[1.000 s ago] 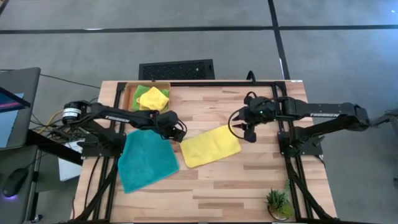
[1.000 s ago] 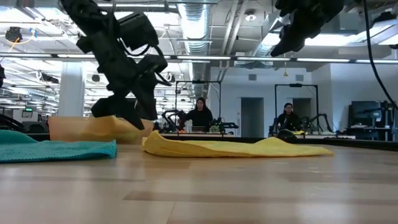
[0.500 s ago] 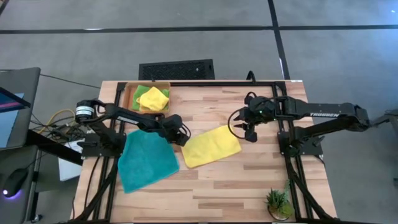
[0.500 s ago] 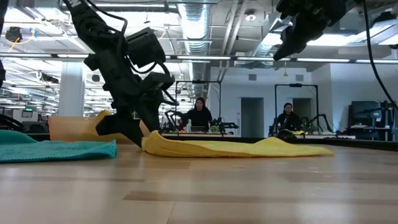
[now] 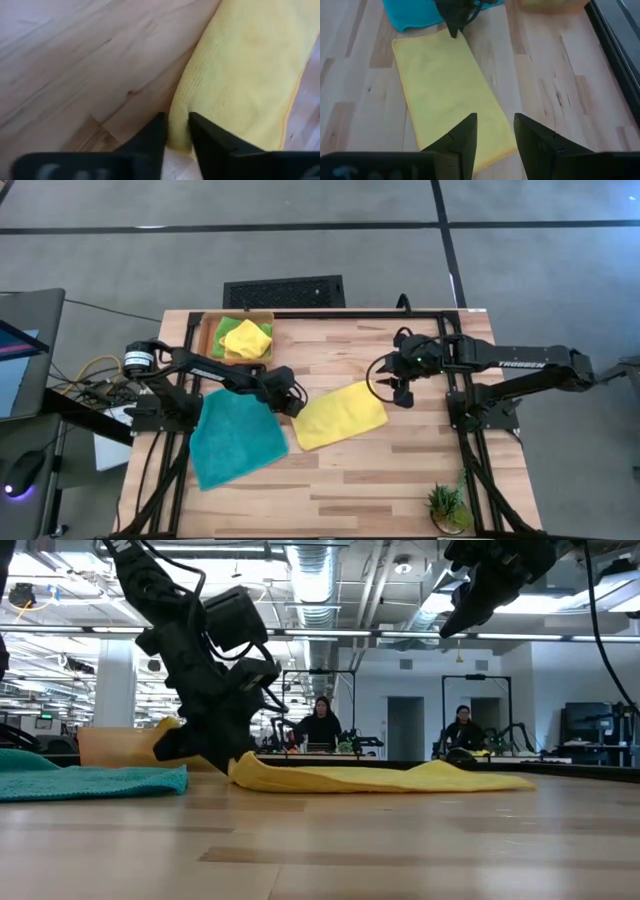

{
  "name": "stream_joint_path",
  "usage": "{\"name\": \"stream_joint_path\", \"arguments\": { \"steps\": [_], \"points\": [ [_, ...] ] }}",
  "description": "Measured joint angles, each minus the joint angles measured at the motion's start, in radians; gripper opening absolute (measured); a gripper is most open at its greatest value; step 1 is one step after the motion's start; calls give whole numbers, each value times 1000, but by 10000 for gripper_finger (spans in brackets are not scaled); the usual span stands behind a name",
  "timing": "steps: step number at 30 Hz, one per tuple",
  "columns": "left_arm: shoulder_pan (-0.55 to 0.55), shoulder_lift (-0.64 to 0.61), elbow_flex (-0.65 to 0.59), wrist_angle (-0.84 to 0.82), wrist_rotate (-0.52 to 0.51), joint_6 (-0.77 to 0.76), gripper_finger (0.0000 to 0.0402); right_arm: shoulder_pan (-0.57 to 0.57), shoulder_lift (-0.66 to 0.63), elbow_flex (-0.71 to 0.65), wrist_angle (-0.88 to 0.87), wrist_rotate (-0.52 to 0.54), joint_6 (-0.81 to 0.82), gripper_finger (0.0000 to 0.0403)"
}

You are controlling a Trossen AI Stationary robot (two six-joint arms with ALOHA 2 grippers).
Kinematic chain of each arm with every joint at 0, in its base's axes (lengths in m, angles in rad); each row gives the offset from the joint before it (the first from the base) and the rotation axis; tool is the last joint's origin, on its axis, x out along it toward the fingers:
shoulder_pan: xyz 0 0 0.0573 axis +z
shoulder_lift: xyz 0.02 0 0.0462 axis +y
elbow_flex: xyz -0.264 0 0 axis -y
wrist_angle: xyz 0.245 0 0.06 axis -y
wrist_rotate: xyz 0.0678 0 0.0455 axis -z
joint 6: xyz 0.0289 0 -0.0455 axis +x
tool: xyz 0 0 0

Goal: Fold microfiber towels
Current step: Fold the yellow microfiber towel

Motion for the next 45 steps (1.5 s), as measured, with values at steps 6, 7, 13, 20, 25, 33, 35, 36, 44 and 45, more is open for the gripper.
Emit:
{"name": "stream_joint_path", "arguments": {
  "steps": [6,7,13,20,25,33,35,36,44,45],
  "points": [
    [-5,6,24,0,96,-42,9,0,-22,0,-9,1,1,154],
    [-4,6,40,6,109,-44,9,0,-24,0,-14,1,1,154],
    [0,5,148,10,148,-83,3,-3,-31,0,-78,5,9,154],
    [9,33,293,-31,94,-94,1,-26,-31,0,-119,6,10,154],
    [10,135,390,-49,74,-103,1,-46,-31,0,-131,6,10,154],
    [40,284,570,-37,66,-79,0,-54,-31,0,-143,6,10,154],
    [53,313,605,-38,65,-71,0,-54,-31,0,-151,5,10,154],
    [59,327,624,-47,64,-70,0,-54,-31,0,-153,6,10,154],
    [93,437,747,-43,48,-86,0,-53,-31,0,-158,5,10,154],
    [93,444,761,-42,48,-89,0,-53,-31,0,-158,5,10,154]
  ]
}}
